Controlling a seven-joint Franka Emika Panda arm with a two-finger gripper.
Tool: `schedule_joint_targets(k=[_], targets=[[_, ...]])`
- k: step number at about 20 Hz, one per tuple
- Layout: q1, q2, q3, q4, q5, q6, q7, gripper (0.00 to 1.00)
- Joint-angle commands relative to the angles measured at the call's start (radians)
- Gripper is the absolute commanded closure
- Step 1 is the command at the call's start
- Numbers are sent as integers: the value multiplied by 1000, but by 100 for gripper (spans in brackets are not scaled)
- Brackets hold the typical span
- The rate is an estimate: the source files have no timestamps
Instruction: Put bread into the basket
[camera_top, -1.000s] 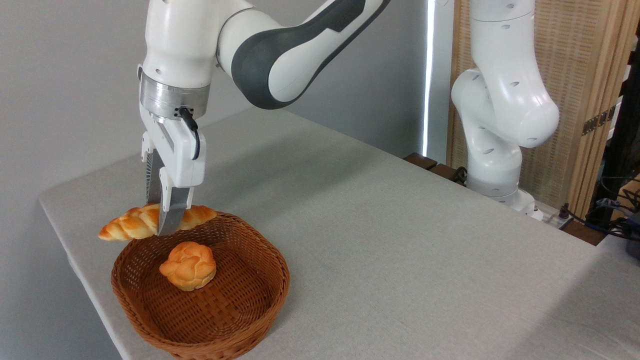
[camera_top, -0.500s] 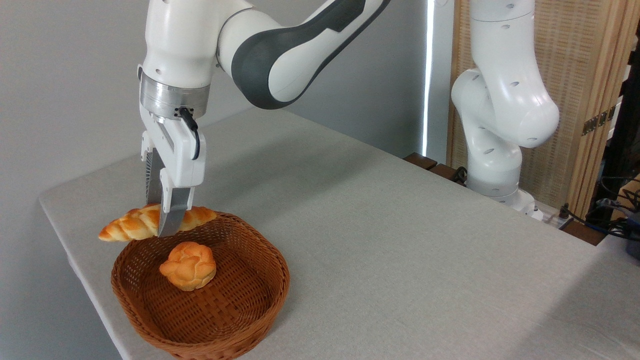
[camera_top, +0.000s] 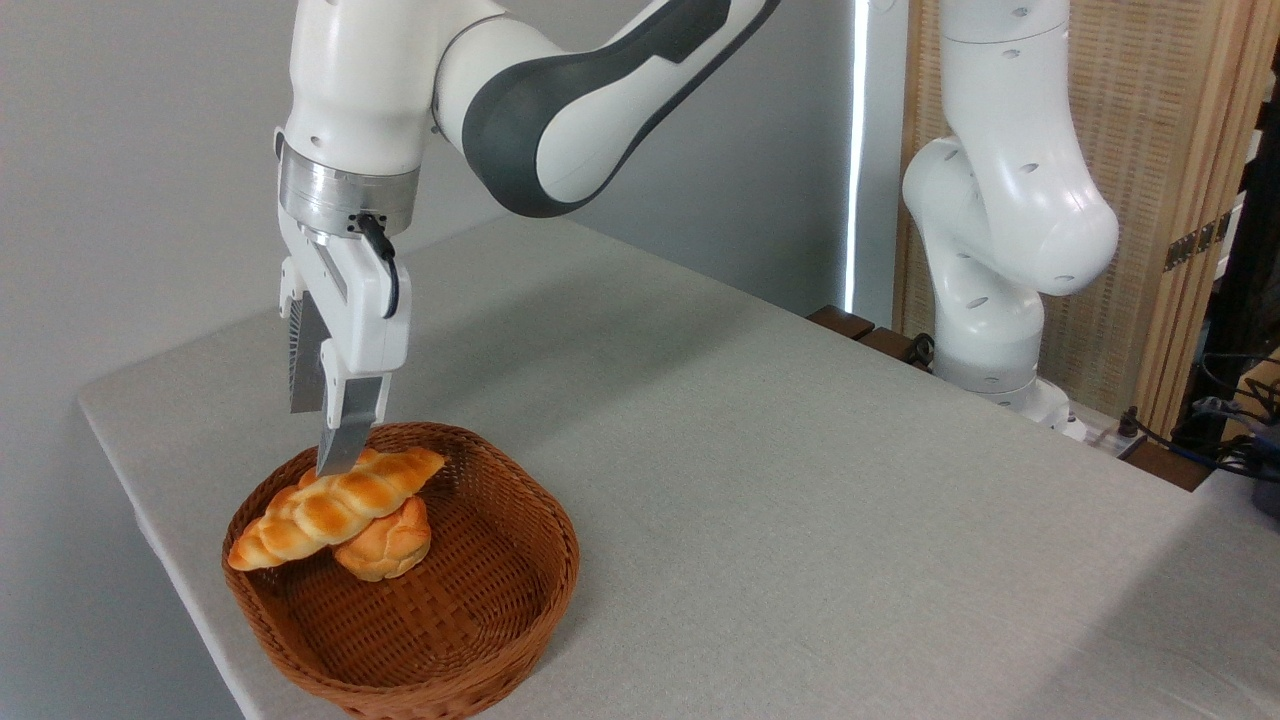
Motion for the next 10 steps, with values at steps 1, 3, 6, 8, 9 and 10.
schedule_joint_targets(k=[1,3,6,8,9,10], targets=[[1,-6,3,6,6,-3,1,0],[2,-14,6,6,6,-40,-2,0],[4,-35,10,7,6,-104,-5,0],[5,-52,16,10,7,-178,-14,0],[10,-58,18,21,7,-219,-16,0],[11,-60,21,39,9,-262,-18,0]])
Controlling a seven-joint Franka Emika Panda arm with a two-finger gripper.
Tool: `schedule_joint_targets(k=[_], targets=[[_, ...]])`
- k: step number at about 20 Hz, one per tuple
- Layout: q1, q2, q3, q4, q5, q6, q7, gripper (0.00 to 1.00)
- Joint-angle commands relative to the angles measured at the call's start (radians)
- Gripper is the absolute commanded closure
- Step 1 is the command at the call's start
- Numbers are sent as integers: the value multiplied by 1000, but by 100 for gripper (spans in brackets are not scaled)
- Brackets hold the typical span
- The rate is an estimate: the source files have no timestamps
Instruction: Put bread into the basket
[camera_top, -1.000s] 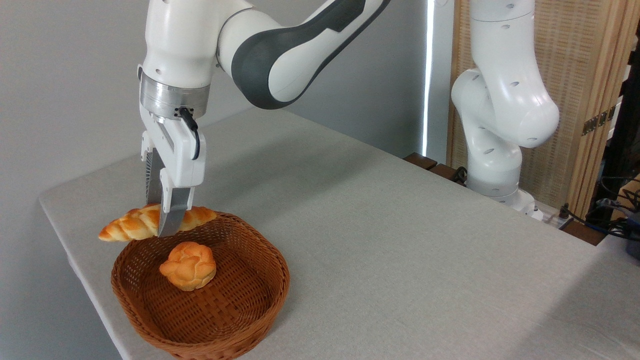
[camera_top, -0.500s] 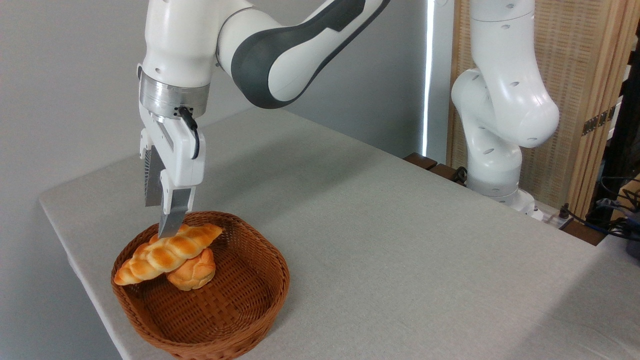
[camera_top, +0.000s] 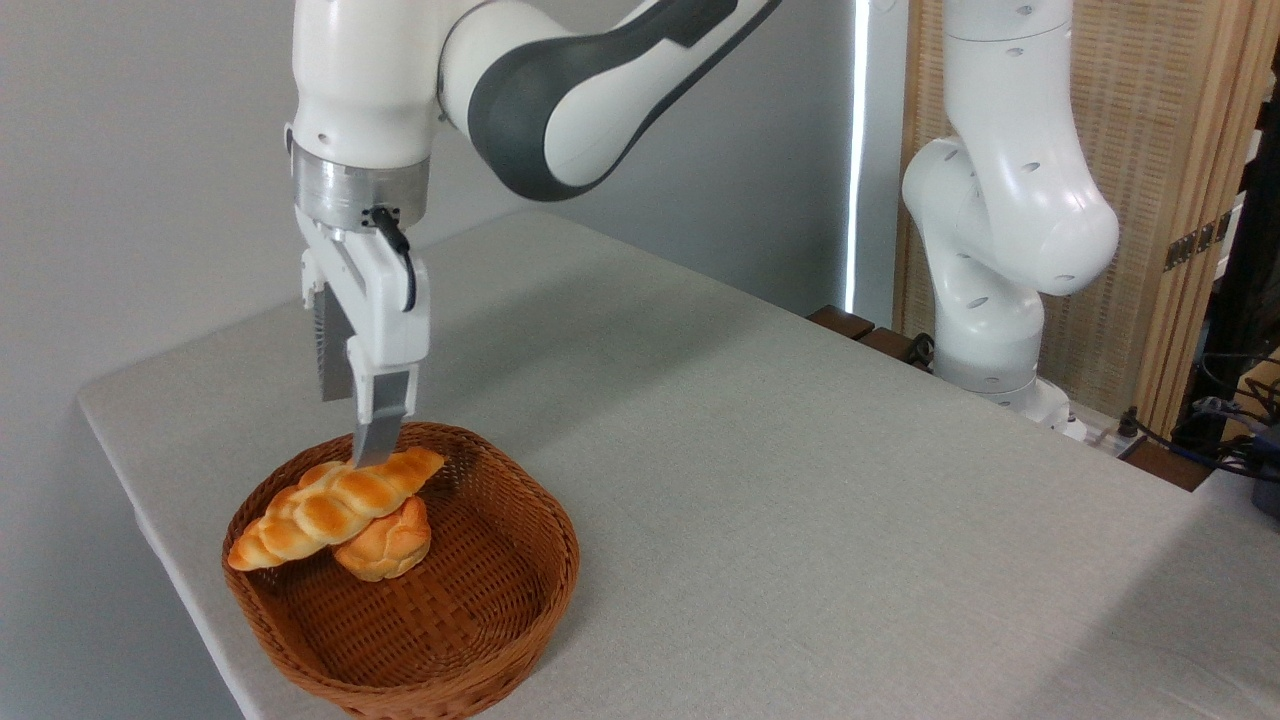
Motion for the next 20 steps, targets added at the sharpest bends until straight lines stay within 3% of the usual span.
schedule_joint_targets(k=[1,5,9,11,14,20], targets=[[6,-33,15,52,13,-169,-21,0],[6,-45,30,119,153,-339,-100,0],[6,-70,35,122,211,-427,-113,0],[8,-85,53,124,220,-428,-134,0],[61,-93,50,124,217,-428,-142,0],[74,-125,46,124,217,-433,-139,0]])
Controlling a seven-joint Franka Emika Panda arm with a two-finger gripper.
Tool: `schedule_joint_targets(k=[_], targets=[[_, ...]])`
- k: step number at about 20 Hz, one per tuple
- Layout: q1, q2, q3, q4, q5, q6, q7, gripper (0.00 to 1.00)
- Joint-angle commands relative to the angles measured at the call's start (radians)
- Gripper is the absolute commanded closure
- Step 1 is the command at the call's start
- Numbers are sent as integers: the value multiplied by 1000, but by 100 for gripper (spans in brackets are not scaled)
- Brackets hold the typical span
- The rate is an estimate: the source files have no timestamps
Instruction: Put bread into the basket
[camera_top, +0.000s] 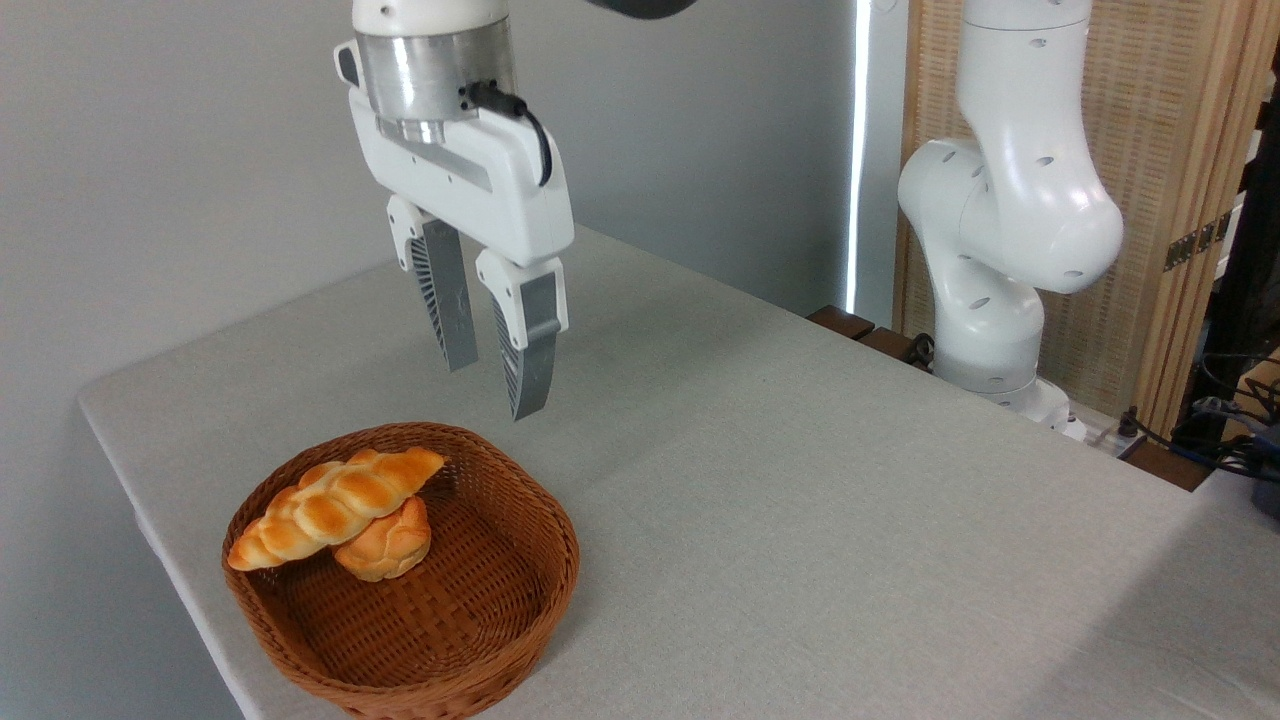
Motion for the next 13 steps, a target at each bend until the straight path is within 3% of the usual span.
schedule_joint_targets(k=[1,3,5,13], targets=[[1,-21,-3,5,7,-34,-12,0],[15,-21,-17,5,5,-34,-10,0],[62,-18,-76,5,9,-34,-13,0],[62,-18,-75,5,4,-34,-15,0]])
